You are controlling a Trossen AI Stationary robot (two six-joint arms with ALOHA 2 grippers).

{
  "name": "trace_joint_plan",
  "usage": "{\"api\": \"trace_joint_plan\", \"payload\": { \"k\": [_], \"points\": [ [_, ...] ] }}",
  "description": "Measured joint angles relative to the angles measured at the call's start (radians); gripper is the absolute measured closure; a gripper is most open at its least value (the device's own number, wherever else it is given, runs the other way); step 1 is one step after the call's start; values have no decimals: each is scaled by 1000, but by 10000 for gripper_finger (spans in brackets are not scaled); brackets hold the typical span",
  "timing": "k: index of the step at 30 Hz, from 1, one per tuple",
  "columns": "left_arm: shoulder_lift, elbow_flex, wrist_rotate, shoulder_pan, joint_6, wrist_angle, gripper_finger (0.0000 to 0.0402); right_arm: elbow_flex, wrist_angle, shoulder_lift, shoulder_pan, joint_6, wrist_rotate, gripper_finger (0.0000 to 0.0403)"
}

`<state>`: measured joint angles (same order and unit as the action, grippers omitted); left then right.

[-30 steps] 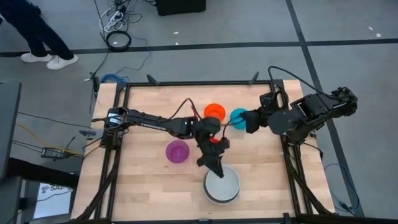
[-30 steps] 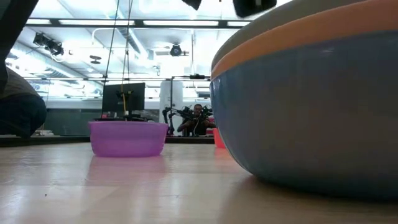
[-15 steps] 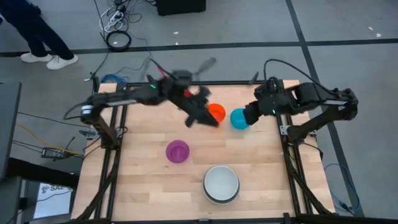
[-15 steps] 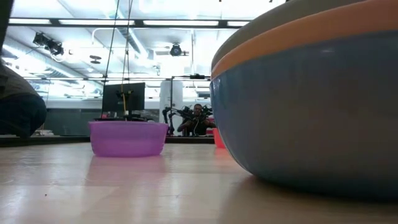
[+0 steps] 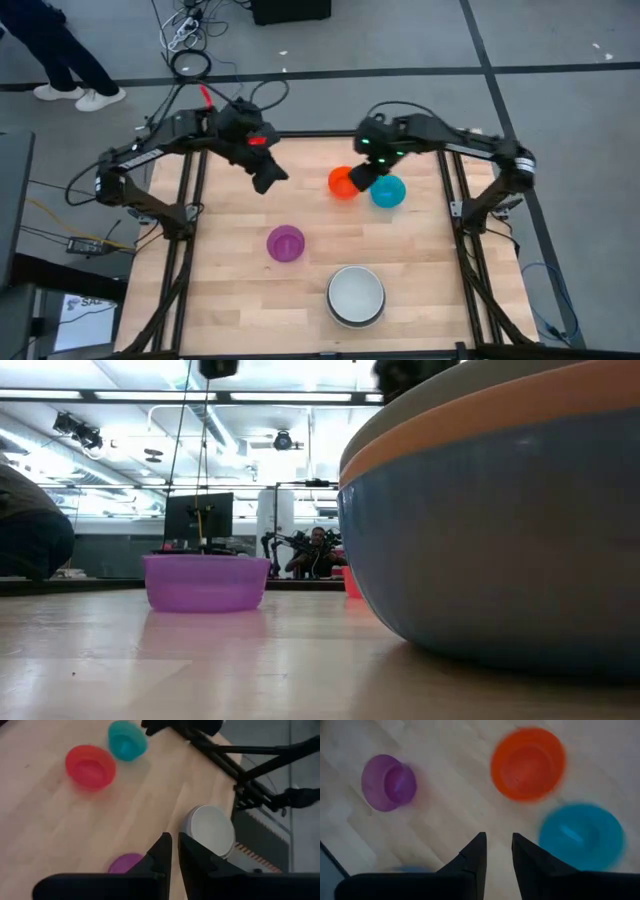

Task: Nest bowls inside each other
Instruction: Stack the orange bowl on top of the white bowl

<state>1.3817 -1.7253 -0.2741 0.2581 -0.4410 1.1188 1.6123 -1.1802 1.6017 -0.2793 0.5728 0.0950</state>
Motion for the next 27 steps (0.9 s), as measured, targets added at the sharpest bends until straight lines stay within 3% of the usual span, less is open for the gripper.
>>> {"api": "trace_joint_plan", "payload": {
  "k": [5, 14, 27],
  "points": [
    [-36, 0, 44, -2, -42, 8, 361, 0, 132, 135, -53, -135, 80, 289],
    [-46, 0, 123, -5, -62, 2, 361, 0, 148, 308, -84, -191, 136, 230],
    [-40, 2, 218, -5, -45, 3, 361, 0, 189, 412, -57, -290, 125, 226]
  ]
}}
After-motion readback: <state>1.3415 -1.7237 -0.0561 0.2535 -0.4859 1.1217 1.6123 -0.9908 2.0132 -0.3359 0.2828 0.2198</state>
